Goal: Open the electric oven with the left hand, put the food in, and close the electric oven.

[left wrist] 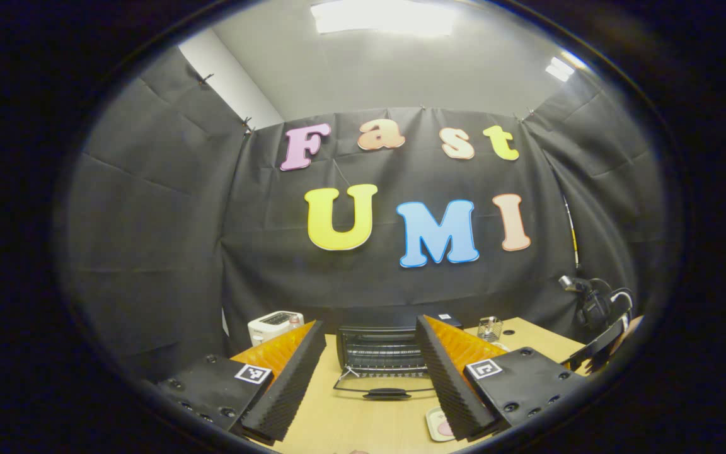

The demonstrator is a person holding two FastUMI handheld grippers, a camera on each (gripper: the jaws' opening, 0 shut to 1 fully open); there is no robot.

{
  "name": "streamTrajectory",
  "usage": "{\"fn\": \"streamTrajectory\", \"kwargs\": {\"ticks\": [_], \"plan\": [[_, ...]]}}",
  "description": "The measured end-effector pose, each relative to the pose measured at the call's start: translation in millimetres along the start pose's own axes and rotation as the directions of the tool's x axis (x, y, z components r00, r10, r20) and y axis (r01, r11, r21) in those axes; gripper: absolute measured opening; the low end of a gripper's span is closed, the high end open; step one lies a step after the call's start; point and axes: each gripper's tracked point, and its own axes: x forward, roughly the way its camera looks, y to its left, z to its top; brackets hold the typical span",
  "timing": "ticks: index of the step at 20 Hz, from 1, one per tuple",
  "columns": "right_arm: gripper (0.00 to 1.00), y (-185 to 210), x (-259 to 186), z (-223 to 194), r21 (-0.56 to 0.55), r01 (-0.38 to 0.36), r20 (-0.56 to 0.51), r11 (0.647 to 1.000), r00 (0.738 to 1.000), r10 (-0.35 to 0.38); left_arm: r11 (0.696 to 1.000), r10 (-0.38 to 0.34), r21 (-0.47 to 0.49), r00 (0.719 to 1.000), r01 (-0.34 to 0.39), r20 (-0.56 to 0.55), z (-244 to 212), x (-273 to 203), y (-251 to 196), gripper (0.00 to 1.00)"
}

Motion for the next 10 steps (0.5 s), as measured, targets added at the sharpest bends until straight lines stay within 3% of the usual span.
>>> {"fn": "streamTrajectory", "kwargs": {"ticks": [2,4,10], "plan": [[0.86,0.5,16.5,-7.2,0.048,-0.030,-0.045,0.998,0.998,0.032,1.000,0.010,0.003,1.000,-0.010,0.002,0.5,-2.3,7.9,1.00],[0.86,-2.5,33.7,-17.0,0.053,-0.031,-0.108,0.998,0.994,0.036,1.000,0.027,0.006,1.000,-0.027,-0.007,-1.3,-3.0,16.8,0.97],[0.86,-16.5,72.5,-40.2,0.018,0.005,-0.224,1.000,0.974,-0.001,0.998,0.070,0.000,0.997,-0.070,-0.043,-13.7,-4.1,39.6,1.00]]}}
